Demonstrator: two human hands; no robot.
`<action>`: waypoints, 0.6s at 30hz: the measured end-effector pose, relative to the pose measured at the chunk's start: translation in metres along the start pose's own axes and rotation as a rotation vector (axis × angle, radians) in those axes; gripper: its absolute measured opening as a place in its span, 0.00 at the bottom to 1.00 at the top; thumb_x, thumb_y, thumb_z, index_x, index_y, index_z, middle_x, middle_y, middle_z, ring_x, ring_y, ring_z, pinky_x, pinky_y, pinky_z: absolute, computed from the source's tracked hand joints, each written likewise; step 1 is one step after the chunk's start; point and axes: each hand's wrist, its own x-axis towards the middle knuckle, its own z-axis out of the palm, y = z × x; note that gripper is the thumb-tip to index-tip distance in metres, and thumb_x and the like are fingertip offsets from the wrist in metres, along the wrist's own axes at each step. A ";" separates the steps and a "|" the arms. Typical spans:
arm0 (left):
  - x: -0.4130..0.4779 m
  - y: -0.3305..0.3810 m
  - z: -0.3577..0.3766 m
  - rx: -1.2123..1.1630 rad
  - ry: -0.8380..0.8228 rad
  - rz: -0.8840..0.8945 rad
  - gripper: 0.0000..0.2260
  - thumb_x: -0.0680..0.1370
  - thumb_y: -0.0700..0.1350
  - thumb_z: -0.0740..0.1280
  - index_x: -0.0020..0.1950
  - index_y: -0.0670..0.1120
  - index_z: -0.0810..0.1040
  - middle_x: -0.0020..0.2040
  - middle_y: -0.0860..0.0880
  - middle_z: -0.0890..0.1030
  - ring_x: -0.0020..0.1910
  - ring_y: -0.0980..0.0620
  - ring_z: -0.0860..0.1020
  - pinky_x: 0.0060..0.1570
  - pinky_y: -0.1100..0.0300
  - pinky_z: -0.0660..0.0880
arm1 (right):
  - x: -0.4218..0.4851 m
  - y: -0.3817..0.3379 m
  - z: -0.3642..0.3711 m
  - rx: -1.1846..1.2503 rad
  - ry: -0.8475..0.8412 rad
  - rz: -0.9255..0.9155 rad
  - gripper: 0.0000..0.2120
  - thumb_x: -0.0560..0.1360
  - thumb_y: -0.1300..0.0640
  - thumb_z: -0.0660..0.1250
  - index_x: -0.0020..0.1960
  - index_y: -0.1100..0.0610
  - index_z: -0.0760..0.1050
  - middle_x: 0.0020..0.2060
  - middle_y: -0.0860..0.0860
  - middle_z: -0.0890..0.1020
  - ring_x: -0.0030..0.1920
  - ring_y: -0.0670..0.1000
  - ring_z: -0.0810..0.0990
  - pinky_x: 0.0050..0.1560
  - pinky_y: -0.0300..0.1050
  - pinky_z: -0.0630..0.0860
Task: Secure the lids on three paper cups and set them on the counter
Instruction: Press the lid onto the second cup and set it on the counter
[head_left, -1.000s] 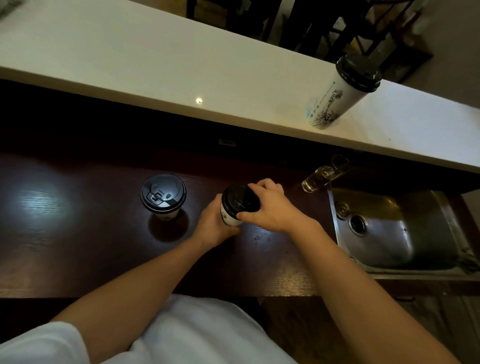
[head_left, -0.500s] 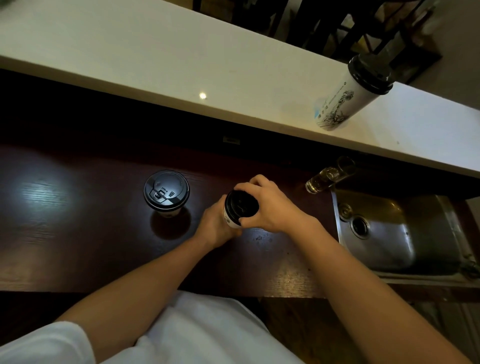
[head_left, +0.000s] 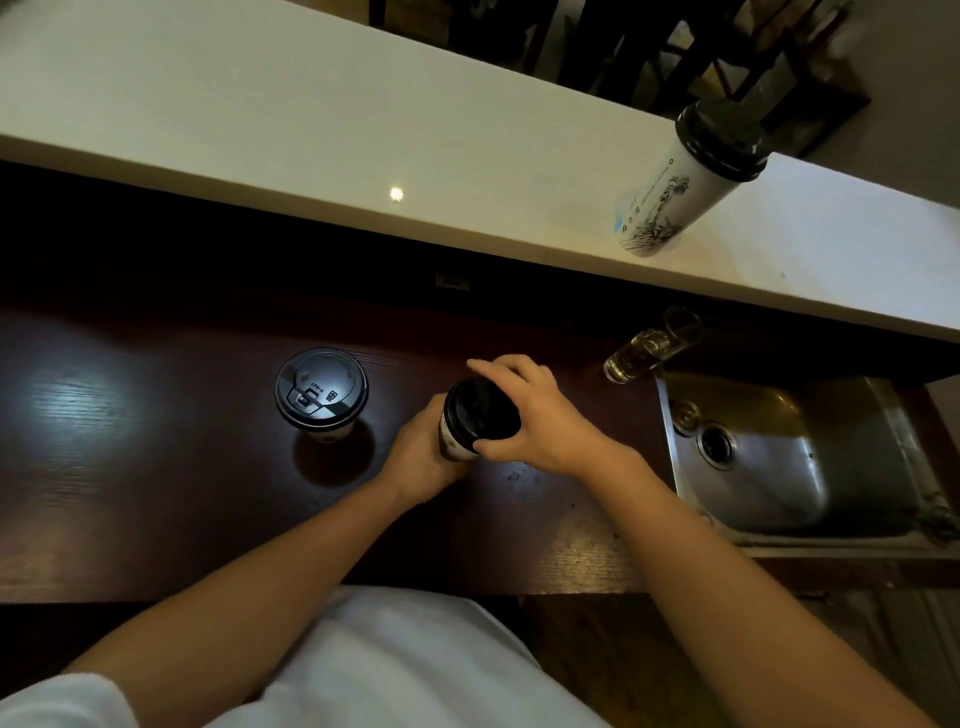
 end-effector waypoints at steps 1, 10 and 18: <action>-0.002 -0.001 -0.002 -0.015 -0.006 0.012 0.31 0.68 0.36 0.76 0.66 0.55 0.69 0.53 0.62 0.77 0.54 0.62 0.78 0.45 0.75 0.71 | -0.005 0.003 0.004 0.083 0.040 0.027 0.42 0.68 0.52 0.78 0.78 0.48 0.63 0.70 0.50 0.66 0.69 0.53 0.65 0.70 0.48 0.68; -0.013 0.027 -0.010 -0.522 0.080 -0.117 0.15 0.82 0.36 0.57 0.64 0.45 0.79 0.58 0.51 0.82 0.60 0.54 0.78 0.63 0.57 0.74 | -0.029 0.016 0.032 0.741 0.164 0.203 0.43 0.69 0.73 0.74 0.78 0.54 0.60 0.72 0.47 0.68 0.73 0.45 0.68 0.70 0.36 0.69; -0.015 0.017 0.003 -0.523 0.155 -0.157 0.12 0.85 0.46 0.58 0.65 0.48 0.78 0.61 0.49 0.81 0.63 0.52 0.78 0.65 0.51 0.75 | -0.036 0.016 0.061 1.405 0.303 0.401 0.24 0.79 0.61 0.68 0.74 0.54 0.70 0.66 0.52 0.80 0.68 0.52 0.77 0.67 0.50 0.75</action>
